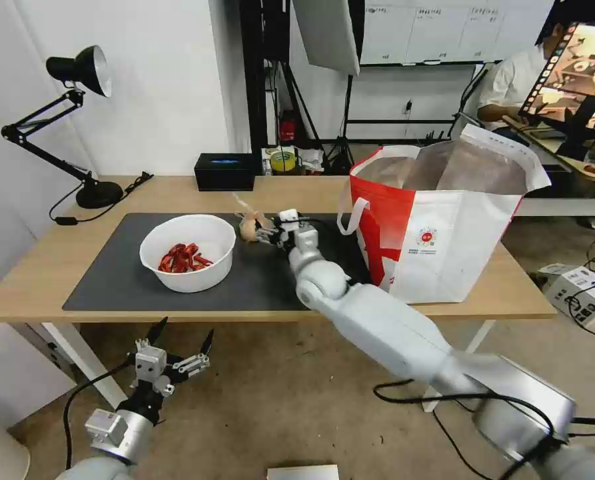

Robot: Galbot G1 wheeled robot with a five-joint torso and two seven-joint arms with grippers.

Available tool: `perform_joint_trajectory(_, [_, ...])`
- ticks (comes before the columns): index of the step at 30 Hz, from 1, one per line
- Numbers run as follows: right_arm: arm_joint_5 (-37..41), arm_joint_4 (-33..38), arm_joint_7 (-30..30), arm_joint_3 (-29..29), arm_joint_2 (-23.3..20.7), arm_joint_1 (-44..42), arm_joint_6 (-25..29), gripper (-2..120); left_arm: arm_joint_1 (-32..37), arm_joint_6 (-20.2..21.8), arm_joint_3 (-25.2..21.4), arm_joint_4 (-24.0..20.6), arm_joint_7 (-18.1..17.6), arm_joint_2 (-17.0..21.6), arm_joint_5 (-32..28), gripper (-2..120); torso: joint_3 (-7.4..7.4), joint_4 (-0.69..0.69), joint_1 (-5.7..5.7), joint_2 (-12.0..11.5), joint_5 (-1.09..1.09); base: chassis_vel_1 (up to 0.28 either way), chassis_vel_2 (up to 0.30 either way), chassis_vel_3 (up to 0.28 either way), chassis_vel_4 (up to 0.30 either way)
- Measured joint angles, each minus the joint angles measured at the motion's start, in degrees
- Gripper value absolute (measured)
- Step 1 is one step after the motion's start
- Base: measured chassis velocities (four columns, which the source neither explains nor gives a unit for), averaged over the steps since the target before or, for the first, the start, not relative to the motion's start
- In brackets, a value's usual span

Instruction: Pick up the trash from the table and place it into the takeout bag.

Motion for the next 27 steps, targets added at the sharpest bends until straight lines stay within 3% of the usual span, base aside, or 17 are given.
perform_joint_trajectory(11, [-1.83, -10.30, -3.23, 0.31, 6.12, 2.65, -2.88, 100, 0.75, -0.95, -1.31, 0.01, 0.07, 0.02, -0.37, 100, 0.00, 0.00, -0.01, 0.00, 0.00, 0.000, 0.000, 0.000, 0.000])
perform_joint_trajectory(27, [-0.79, -17.90, -9.32, 0.76, 9.15, 5.53, -5.63, 100, 0.76, -1.15, -1.53, -0.50, 0.17, 0.05, -0.80, 100, -0.01, -0.01, -0.01, 0.01, 0.01, 0.000, 0.000, 0.000, 0.000])
